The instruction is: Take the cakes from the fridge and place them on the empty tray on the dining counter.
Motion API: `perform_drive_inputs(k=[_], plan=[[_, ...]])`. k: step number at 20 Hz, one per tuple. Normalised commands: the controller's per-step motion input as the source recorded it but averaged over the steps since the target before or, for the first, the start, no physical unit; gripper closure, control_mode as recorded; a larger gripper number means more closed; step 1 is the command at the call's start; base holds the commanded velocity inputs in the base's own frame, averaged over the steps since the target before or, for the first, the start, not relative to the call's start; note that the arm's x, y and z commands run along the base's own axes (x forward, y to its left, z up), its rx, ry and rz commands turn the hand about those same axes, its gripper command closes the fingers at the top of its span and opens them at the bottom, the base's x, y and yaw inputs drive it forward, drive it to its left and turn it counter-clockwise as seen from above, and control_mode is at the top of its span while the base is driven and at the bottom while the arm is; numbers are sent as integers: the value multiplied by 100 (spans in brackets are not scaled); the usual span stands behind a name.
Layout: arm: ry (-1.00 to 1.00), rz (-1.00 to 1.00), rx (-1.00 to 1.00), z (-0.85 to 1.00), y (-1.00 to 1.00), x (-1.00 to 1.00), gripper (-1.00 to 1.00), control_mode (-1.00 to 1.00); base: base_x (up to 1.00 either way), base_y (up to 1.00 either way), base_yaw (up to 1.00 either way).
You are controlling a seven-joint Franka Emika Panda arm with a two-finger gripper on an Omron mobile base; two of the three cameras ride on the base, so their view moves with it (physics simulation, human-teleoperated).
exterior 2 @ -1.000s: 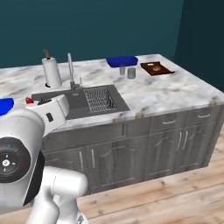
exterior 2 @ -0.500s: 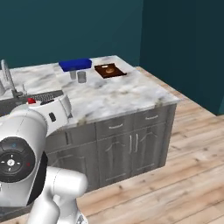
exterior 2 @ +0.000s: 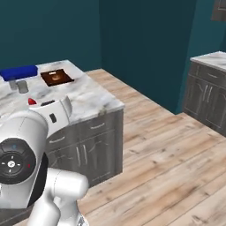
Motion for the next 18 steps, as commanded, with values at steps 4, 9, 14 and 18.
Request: perform_drive_inputs(k=[4, 9, 14, 18], plan=[[0, 0, 0, 0, 0, 0, 100, 100, 75, -100, -35], [0, 0, 0, 0, 0, 0, 100, 100, 78, -100, -38], [0, 0, 0, 0, 0, 0, 100, 100, 91, -100, -36], [0, 0, 0, 0, 0, 0, 100, 100, 100, -94, -20]])
